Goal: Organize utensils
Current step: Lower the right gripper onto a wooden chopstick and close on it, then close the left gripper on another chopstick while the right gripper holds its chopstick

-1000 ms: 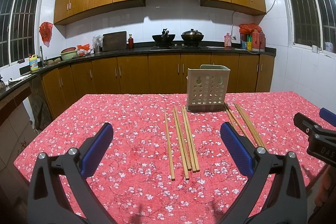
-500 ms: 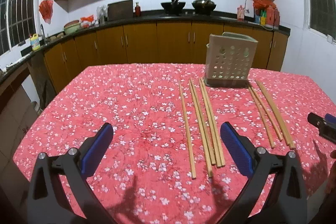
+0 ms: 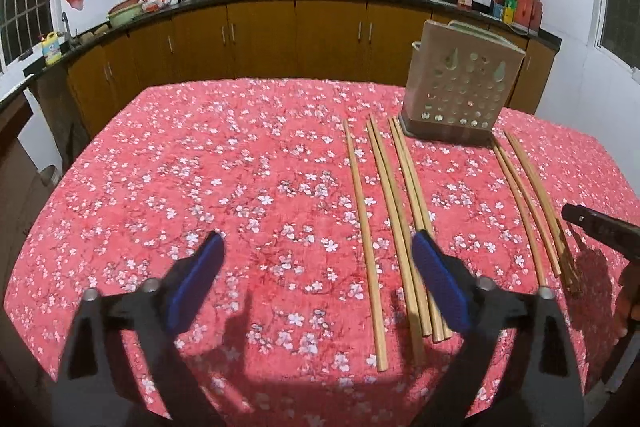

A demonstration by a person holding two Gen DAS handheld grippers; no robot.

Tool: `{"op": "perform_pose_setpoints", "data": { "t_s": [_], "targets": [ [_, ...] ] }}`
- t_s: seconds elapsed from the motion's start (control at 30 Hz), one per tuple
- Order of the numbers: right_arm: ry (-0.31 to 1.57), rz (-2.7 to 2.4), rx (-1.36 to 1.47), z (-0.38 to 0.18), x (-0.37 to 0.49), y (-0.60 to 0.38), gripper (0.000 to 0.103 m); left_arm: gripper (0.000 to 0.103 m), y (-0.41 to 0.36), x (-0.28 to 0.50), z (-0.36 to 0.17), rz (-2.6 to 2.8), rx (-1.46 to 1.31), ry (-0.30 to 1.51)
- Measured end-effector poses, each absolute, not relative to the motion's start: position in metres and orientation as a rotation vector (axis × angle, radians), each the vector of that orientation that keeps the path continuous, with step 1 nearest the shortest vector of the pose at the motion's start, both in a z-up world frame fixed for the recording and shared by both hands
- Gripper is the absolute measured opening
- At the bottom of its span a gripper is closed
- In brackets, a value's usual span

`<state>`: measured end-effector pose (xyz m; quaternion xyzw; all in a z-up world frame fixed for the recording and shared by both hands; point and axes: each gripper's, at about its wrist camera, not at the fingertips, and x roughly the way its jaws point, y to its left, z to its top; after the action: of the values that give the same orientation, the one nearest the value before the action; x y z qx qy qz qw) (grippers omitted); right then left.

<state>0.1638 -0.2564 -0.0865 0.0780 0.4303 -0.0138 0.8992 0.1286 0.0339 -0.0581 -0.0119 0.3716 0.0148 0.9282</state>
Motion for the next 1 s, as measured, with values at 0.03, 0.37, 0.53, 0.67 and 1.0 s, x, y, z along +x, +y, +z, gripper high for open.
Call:
{"op": "perform_pose_setpoints", "data": {
  "t_s": [0.03,0.37,0.53,0.67,1.0],
  "targets": [
    [0.903,-0.029,0.161,-0.09,0.165,-0.256,0.02,0.08,0.034,0.132,-0.06,0.025,-0.03,0.779],
    [0.911,-0.017,0.088,-0.096,0.167,-0.251,0.008,0.048,0.03,0.145,-0.076,-0.042,-0.048,0.864],
    [0.895,-0.105,0.139,-0.097,0.168,-0.281,0.008,0.038,0.026,0.149,-0.081,-0.102,-0.062,0.888],
    [0.889,-0.104,0.135,-0.096,0.164,-0.289,0.008,0.031,0.021,0.154,-0.085,-0.147,-0.065,0.914],
    [0.88,-0.067,0.134,-0.098,0.172,-0.28,0.008,0.009,0.012,0.19,-0.095,-0.118,0.025,0.956]
  ]
}}
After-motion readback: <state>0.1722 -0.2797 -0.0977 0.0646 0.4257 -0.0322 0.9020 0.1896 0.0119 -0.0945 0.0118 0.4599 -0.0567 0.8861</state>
